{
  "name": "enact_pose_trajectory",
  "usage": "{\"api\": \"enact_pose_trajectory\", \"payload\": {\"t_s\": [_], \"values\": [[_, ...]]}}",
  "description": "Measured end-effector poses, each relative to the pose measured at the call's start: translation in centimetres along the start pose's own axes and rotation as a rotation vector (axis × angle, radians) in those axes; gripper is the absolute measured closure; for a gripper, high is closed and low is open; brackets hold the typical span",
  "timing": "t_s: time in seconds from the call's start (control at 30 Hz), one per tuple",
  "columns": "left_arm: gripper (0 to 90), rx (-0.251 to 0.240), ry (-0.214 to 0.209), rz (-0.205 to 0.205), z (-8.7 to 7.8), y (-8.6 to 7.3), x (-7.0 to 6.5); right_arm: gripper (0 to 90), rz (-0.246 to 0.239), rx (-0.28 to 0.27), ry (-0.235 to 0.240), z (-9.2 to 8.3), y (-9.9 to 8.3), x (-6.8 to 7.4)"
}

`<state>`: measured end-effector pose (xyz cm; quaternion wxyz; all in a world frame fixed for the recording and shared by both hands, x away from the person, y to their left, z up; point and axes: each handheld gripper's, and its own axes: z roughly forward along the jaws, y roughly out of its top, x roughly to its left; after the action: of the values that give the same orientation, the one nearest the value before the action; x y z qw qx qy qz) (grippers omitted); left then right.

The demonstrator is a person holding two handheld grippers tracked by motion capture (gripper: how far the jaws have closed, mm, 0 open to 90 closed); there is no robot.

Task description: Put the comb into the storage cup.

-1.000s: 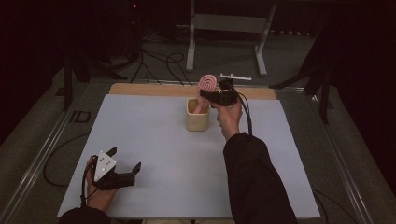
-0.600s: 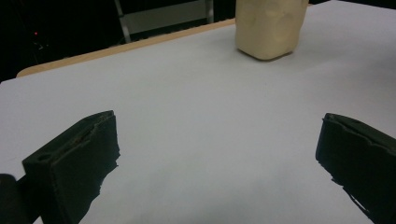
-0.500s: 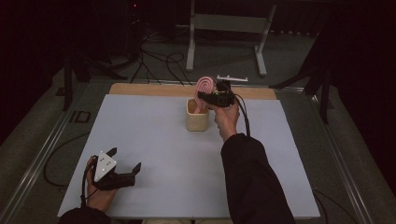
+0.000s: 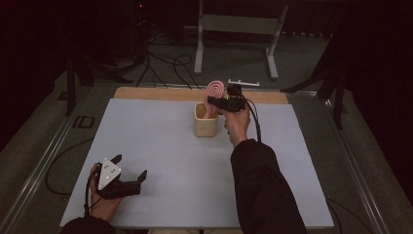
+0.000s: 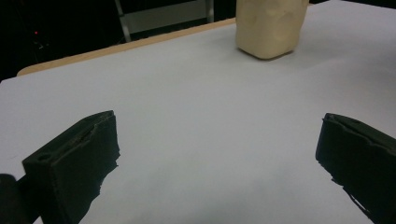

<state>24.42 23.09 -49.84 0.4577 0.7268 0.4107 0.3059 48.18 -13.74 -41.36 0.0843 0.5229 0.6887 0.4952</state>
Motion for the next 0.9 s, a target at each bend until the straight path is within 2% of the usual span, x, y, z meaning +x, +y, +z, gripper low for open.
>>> {"api": "enact_pose_trajectory", "payload": {"t_s": [0.13, 0.23, 0.33, 0.47, 0.7, 0.9], "values": [[0.2, 0.002, 0.0, 0.001, 0.0, 0.0, 0.0, 46.9, 0.01, 0.012, 0.007, 0.0, 0.0, -0.4], [0.2, -0.001, 0.001, -0.001, 0.0, 0.0, 0.0, 41.2, -0.009, 0.023, -0.01, 0.0, 0.0, -0.5], [0.2, 0.002, 0.002, 0.001, 0.0, 0.0, 0.0, 27.9, -0.012, 0.055, -0.019, -0.1, 0.0, -0.6], [0.2, 0.002, 0.004, 0.002, 0.0, 0.0, 0.0, 13.1, -0.056, 0.064, -0.053, -0.5, -0.1, -0.5], [0.2, 0.003, 0.01, 0.001, 0.1, 0.0, 0.0, 9.3, -0.148, 0.069, -0.074, -1.9, -0.7, 0.1], [0.2, 0.003, 0.017, -0.001, 0.1, 0.0, 0.0, 9.3, -0.176, 0.043, -0.066, -3.3, -1.1, 0.2]]}}
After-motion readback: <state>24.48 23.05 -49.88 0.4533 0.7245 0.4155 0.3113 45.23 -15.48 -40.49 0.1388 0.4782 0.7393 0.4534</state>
